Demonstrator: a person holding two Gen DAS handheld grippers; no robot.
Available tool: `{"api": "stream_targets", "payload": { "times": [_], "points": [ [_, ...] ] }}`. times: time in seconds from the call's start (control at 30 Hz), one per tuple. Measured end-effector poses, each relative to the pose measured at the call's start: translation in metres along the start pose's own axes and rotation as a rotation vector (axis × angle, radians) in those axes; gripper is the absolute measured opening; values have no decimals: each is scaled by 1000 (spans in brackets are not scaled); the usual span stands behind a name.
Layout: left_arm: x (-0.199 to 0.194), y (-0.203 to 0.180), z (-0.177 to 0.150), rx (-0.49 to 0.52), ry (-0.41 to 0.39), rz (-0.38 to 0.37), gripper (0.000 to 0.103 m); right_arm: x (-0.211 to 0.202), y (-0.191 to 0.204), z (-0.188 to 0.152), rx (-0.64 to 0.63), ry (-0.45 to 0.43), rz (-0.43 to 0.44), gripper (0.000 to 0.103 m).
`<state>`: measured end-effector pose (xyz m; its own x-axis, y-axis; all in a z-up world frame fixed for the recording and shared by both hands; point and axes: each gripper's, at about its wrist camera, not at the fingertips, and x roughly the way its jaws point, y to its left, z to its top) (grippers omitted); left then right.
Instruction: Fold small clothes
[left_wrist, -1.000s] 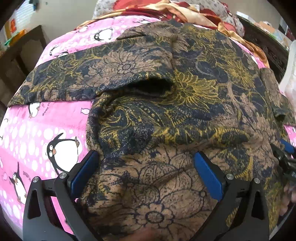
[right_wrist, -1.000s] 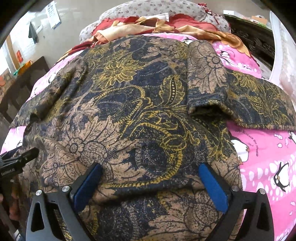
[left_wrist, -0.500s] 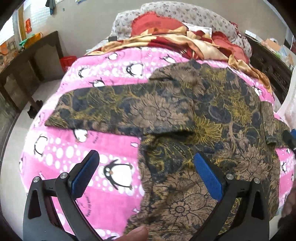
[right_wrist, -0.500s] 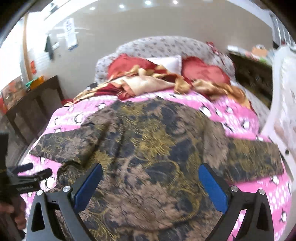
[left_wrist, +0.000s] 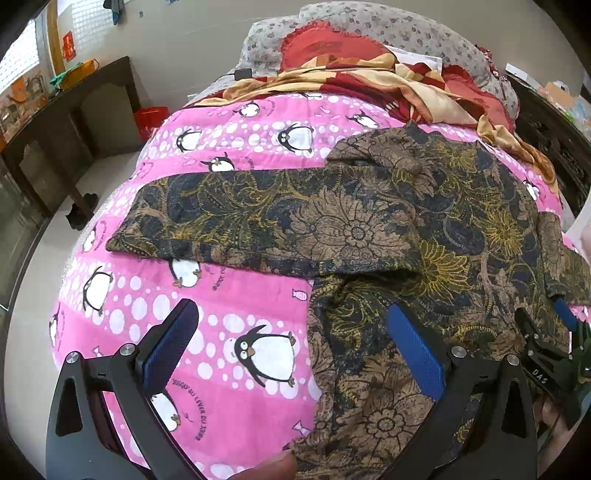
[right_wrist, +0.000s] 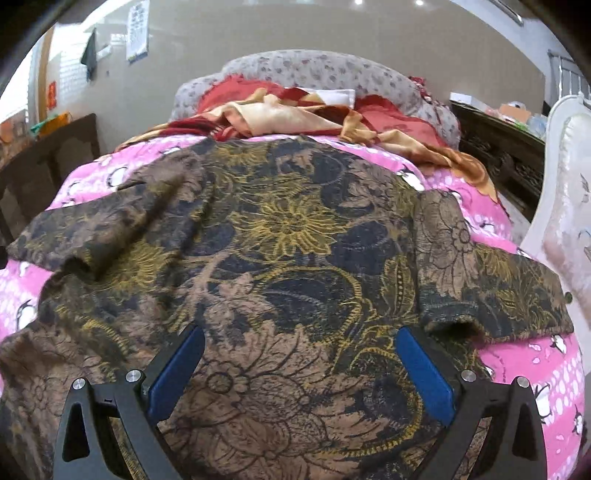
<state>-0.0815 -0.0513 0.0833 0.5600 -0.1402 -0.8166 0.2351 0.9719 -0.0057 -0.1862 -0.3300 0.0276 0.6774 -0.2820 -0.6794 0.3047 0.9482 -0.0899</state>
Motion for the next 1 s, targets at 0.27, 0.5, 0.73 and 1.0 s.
{"api": "stream_targets", "payload": {
  "times": [0.27, 0.5, 0.73, 1.0],
  "points": [
    [11, -7, -1, 11, 17, 22, 103, 9, 1, -1, -9, 35, -13, 103],
    [13, -7, -2, 9, 23, 24, 103, 12, -3, -1, 20, 50, 1, 103],
    [17, 10, -6, -36, -11, -166, 103, 14, -1, -1, 15, 56, -6, 103],
    [35, 45, -15, -162, 9, -448, 103, 16, 1, -2, 9, 63, -9, 103]
  ]
}}
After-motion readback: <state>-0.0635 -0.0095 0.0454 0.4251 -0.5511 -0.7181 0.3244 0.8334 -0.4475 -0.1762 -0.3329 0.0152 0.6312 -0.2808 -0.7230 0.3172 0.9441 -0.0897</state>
